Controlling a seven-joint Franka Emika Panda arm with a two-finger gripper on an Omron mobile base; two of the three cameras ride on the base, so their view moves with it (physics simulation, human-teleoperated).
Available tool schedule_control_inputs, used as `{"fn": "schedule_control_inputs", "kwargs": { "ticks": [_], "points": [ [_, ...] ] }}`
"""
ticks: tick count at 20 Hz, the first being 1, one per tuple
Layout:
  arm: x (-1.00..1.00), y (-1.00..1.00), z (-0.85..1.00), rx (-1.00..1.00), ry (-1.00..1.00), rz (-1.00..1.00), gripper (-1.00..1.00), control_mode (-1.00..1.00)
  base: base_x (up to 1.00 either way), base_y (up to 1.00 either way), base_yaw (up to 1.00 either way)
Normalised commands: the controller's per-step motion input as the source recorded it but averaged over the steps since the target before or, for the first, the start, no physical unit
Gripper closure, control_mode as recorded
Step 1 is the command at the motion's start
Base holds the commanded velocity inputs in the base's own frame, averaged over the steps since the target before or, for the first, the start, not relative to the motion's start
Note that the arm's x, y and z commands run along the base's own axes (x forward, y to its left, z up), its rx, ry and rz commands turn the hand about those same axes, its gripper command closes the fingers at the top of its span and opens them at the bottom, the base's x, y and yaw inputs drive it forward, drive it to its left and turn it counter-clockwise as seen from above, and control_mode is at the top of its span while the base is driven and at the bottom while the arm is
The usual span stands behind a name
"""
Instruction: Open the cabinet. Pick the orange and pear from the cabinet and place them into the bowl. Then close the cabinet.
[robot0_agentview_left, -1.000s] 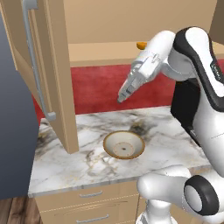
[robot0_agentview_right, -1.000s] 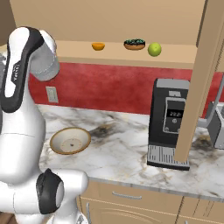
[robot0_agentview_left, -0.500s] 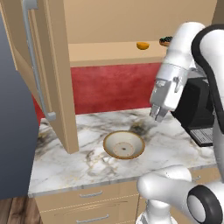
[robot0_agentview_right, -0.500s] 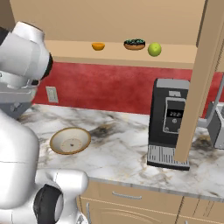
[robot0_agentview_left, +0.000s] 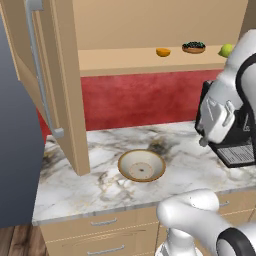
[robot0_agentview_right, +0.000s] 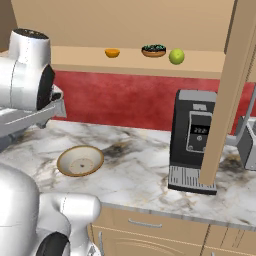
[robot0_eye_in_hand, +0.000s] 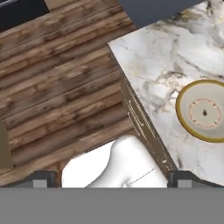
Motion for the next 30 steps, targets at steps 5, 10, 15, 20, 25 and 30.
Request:
{"fn": "schedule_control_inputs", "kwargs": {
  "ticks": [5, 10, 15, 20, 25, 30],
  "points": [
    [-0.08, -0.69, -1.0, -0.03, -0.33, -0.09, -1.0, -1.0, 0.0, 0.0, 0.0],
    [0.13, -0.35, 0.02, -0.01, -0.19, -0.19, -1.0, -1.0, 0.0, 0.0, 0.0],
    [0.25, -0.09, 0.47, -0.02, -0.08, -0.34, -1.0, -1.0, 0.0, 0.0, 0.0],
    [0.42, 0.0, 0.68, 0.0, -0.02, -0.39, -1.0, -1.0, 0.0, 0.0, 0.0],
    [0.58, -0.01, 0.58, 0.0, 0.0, -0.26, -1.0, -1.0, 0.0, 0.0, 0.0],
    [0.55, -0.09, 0.06, 0.0, -0.07, -0.01, -1.0, -1.0, 0.0, 0.0, 0.0]
  ]
}}
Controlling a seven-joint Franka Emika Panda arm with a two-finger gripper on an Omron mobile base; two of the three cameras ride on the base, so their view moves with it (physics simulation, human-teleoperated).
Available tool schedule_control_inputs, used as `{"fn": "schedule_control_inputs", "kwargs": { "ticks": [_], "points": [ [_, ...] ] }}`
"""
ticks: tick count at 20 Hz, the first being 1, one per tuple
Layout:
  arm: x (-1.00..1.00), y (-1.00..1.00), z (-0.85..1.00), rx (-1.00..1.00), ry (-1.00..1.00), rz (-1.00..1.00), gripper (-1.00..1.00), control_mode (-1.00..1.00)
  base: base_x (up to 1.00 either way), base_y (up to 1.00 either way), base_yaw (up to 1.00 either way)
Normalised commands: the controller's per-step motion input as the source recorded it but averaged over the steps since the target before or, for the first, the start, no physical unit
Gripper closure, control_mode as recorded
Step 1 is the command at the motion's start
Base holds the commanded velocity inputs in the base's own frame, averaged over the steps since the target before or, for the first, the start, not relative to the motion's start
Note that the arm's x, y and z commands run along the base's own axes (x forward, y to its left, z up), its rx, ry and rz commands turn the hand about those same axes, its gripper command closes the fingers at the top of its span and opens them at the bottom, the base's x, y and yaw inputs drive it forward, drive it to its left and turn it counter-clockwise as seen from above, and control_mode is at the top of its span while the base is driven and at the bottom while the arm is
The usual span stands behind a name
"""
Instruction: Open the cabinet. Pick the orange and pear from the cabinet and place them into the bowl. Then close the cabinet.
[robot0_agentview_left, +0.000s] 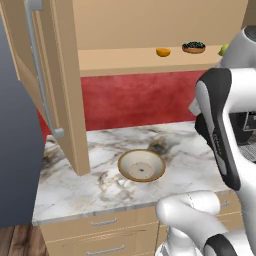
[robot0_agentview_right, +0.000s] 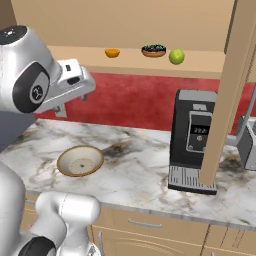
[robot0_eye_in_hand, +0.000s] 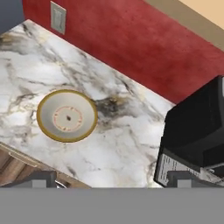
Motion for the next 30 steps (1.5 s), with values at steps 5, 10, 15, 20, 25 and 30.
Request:
{"fn": "schedule_control_inputs", "kwargs": {
  "ticks": [5, 10, 15, 20, 25, 30],
  "points": [
    [0.55, -0.14, 0.28, 0.03, -0.1, 0.0, -1.0, -1.0, 0.0, 0.0, 0.0],
    [0.54, 0.0, 0.68, 0.01, -0.04, -0.04, -1.0, -1.0, 0.0, 0.0, 0.0],
    [0.63, 0.0, 0.7, 0.04, 0.0, -0.09, -1.0, -1.0, 0.0, 0.0, 0.0],
    [0.6, 0.0, 0.19, 0.02, 0.0, -0.03, -1.0, -1.0, 0.0, 0.0, 0.0],
    [0.64, 0.0, 0.0, 0.05, 0.0, 0.0, -1.0, -1.0, 0.0, 0.0, 0.0],
    [0.6, 0.0, -0.13, 0.1, 0.0, 0.0, -1.0, -1.0, 0.0, 0.0, 0.0]
  ]
}}
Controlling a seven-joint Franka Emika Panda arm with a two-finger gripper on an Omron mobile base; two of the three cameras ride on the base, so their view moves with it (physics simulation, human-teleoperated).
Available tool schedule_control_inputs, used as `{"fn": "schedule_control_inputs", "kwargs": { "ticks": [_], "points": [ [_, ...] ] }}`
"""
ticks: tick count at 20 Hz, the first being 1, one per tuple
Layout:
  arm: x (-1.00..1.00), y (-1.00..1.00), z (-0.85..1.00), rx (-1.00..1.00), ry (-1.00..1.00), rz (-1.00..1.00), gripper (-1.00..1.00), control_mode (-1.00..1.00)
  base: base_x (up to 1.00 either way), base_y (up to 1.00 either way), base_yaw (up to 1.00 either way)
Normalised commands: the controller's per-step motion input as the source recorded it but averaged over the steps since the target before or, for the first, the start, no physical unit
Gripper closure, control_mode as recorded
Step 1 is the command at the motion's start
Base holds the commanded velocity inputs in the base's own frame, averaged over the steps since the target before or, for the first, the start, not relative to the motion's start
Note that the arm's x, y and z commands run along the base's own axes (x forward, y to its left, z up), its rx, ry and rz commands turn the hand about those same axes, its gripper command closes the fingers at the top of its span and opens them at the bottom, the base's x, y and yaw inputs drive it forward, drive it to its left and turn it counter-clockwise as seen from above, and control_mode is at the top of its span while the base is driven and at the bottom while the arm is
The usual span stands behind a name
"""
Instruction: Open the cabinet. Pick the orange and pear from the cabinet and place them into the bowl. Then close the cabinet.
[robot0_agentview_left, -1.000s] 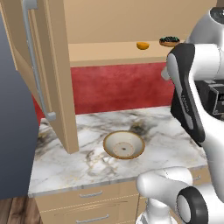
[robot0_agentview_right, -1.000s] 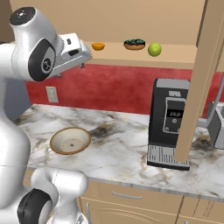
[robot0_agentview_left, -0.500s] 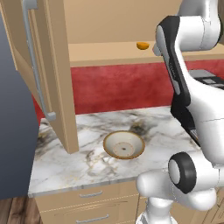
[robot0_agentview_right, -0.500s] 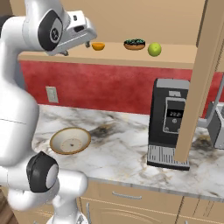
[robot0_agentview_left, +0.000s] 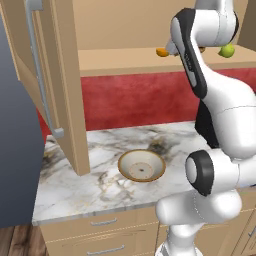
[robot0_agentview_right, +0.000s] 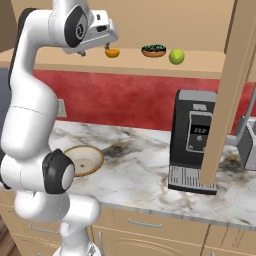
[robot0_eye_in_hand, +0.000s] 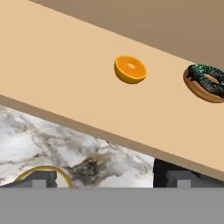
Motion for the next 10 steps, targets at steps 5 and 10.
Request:
{"fn": "schedule_control_inputs", "kwargs": {
  "ticks": [5, 10],
  "points": [
    [0.42, 0.0, -0.41, 0.12, -0.02, 0.0, -1.0, -1.0, 0.0, 0.0, 0.0],
    [0.58, 0.0, -0.03, 0.06, -0.11, 0.0, -1.0, -1.0, 0.0, 0.0, 0.0]
  ]
}}
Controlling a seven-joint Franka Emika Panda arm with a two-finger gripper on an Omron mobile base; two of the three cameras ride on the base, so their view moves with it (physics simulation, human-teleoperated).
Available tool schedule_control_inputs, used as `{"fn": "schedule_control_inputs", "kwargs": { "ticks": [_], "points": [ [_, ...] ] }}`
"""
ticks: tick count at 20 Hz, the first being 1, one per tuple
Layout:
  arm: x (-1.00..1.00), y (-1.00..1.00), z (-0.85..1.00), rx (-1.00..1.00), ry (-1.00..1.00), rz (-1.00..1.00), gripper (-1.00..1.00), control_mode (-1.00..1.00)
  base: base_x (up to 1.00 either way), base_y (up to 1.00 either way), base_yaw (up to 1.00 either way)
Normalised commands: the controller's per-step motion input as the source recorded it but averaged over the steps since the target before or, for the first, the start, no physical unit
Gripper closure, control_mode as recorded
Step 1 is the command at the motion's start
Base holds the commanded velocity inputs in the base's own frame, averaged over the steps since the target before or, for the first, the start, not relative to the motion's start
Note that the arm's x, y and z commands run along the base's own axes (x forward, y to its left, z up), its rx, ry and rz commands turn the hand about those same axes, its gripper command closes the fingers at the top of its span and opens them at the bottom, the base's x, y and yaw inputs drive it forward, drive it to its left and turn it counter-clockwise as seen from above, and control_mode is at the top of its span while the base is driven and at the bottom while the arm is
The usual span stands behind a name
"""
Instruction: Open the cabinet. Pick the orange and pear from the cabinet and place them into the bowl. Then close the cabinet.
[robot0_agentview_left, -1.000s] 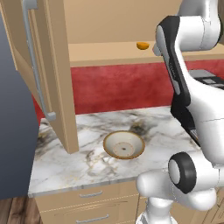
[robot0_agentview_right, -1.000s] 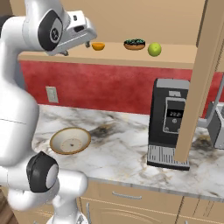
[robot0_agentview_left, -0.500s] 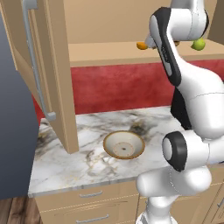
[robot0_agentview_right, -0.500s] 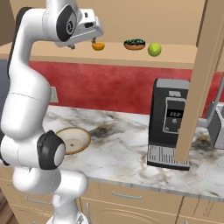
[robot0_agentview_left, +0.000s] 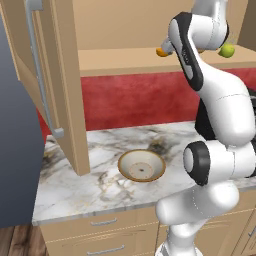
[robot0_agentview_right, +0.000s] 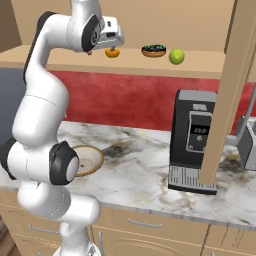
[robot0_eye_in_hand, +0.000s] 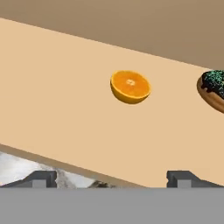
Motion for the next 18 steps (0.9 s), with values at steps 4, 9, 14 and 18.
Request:
{"fn": "schedule_control_inputs", "kwargs": {
  "ticks": [4, 9, 14, 18],
  "points": [
    [0.58, 0.0, -0.08, 0.05, -0.08, 0.0, -1.0, -1.0, 0.0, 0.0, 0.0],
    [0.07, 0.0, -0.11, 0.03, 0.0, 0.0, -1.0, -1.0, 0.0, 0.0, 0.0],
    [0.15, 0.0, -0.1, 0.0, 0.0, 0.0, -1.0, -1.0, 0.0, 0.0, 0.0],
    [0.32, 0.01, -0.14, 0.01, 0.0, 0.0, -1.0, -1.0, 0.0, 0.0, 0.0]
  ]
}}
